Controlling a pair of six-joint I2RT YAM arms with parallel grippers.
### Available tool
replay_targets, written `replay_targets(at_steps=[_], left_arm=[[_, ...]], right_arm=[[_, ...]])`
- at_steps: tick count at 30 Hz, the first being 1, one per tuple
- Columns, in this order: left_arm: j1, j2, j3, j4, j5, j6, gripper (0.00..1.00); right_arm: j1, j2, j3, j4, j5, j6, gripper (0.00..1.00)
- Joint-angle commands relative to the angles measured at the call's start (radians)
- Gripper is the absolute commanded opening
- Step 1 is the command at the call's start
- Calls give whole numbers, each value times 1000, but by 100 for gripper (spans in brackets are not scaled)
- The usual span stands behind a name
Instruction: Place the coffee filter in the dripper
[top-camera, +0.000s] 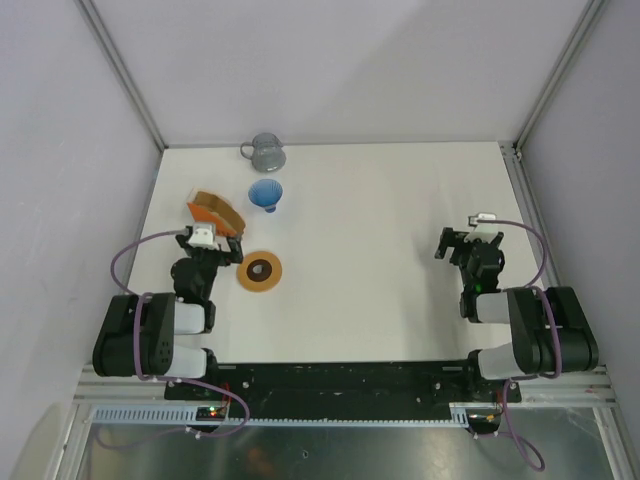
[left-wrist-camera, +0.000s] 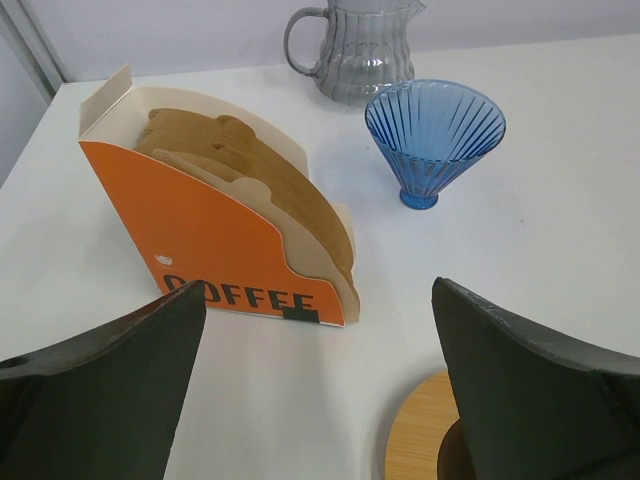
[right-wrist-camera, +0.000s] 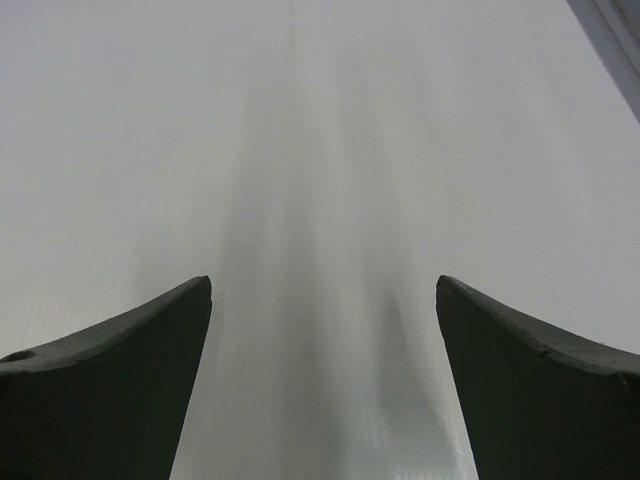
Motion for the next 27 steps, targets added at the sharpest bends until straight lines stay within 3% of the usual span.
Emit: replay_targets(at_steps=[1,4,6,8,15,22,27], left_arm=[[2,-1,-7,48,43,30,100],[9,-54,17,-20,46,19,100],[28,-114,78,-172,59,3,100],[46,-144,134,-289,80,-13,99],[100,-305,195,-436,206,-11,96],[81,-278,511,-840,475,43,89],[-95,-63,908,-1210,294,184,87]], right_arm=[[50,-93,15,-6,106,-45,99],[88,-175,36,-89,159,-70,99],[116,-233,49,-133,171,-67,99],[123,-287,56,-148,120,-17,99],[156,-375,135,-273,-30,104,99],[259,-444,183,-393,-65,56,99],[271,-435,200,-410,-123,66,99]])
